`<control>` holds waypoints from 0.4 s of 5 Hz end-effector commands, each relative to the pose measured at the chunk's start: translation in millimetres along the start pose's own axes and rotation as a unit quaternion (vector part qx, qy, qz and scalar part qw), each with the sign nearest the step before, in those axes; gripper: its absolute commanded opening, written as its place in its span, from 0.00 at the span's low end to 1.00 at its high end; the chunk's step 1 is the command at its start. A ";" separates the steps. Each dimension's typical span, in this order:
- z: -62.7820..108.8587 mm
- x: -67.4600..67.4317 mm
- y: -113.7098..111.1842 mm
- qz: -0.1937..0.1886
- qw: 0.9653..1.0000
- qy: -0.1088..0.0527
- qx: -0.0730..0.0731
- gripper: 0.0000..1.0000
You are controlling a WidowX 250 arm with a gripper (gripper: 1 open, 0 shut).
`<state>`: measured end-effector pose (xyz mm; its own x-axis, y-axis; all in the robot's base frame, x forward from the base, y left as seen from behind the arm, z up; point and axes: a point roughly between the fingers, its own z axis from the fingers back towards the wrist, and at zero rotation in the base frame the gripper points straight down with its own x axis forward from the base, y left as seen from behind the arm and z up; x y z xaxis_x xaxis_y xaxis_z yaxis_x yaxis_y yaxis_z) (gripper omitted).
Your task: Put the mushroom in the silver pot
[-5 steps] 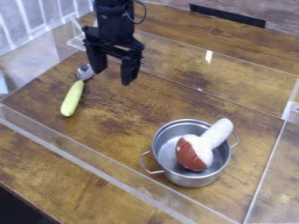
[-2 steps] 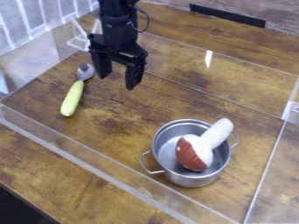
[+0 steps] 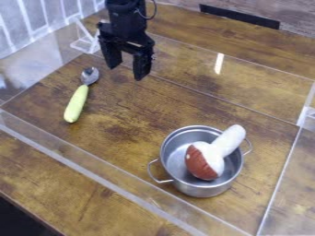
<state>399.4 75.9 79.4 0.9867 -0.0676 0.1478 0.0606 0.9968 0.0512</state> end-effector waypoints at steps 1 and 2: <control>6.3 10.0 16.9 0.012 0.999 -0.029 0.007 1.00; -0.8 12.1 24.1 0.015 0.999 -0.030 0.003 1.00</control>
<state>408.6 87.8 58.5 0.9877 -0.0590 0.1449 0.0549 0.9980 0.0322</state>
